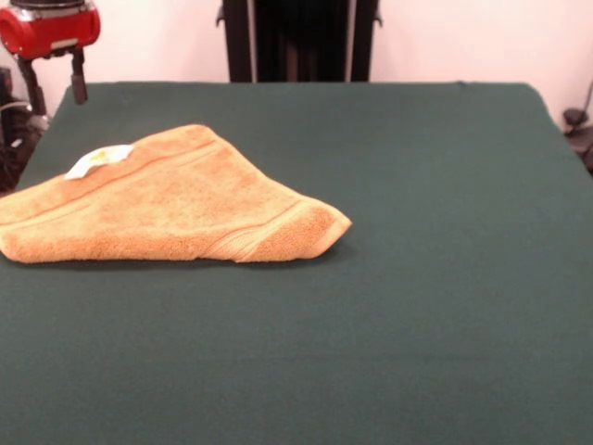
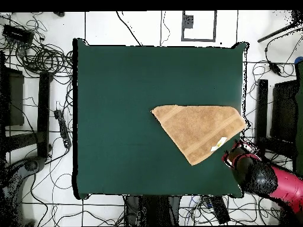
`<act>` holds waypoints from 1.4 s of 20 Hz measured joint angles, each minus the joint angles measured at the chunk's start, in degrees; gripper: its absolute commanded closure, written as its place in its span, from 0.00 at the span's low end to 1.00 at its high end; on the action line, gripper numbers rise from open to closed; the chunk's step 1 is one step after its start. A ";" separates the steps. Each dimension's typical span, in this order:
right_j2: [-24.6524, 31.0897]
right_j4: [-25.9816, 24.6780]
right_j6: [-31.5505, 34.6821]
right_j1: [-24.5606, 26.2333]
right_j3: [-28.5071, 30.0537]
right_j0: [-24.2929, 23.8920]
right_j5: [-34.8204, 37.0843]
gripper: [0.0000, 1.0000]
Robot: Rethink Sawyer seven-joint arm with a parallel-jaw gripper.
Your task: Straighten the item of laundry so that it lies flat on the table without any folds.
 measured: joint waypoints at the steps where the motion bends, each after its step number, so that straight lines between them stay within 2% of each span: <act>1: 0.00 0.12 0.00 0.01 -0.01 0.02 0.33 0.00; 28: -2.63 0.83 0.00 0.09 -0.07 4.59 1.55 0.00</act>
